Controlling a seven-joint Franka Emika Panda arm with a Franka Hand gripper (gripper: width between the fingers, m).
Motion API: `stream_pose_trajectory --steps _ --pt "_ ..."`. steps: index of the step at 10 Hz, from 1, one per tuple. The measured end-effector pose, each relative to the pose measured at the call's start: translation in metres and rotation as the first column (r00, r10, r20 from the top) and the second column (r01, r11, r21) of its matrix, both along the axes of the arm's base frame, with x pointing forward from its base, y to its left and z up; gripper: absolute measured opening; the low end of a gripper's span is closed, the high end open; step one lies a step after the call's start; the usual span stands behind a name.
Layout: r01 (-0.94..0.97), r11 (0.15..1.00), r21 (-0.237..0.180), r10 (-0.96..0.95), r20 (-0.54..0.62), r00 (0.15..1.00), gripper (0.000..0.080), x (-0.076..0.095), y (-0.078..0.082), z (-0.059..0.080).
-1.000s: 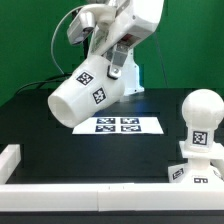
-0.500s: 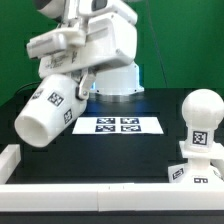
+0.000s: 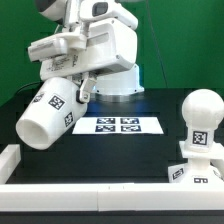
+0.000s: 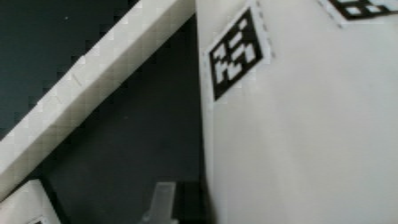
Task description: Assemble lamp
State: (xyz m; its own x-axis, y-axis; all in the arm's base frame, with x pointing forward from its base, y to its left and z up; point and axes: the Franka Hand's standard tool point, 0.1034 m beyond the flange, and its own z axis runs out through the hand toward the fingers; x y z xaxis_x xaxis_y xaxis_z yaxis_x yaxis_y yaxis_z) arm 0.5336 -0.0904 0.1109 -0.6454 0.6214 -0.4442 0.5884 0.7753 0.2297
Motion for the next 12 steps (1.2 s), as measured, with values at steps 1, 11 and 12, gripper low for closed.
stream_pose_trajectory --steps 1,11,12 --pt "-0.007 1.000 -0.006 0.007 -0.021 1.000 0.0041 -0.008 -0.004 -0.008" --pt "-0.032 0.999 0.016 0.034 -0.120 0.992 0.0041 -0.044 0.008 -0.048" --pt "-0.033 0.999 0.018 0.035 -0.124 0.992 0.0041 -0.044 0.010 -0.049"
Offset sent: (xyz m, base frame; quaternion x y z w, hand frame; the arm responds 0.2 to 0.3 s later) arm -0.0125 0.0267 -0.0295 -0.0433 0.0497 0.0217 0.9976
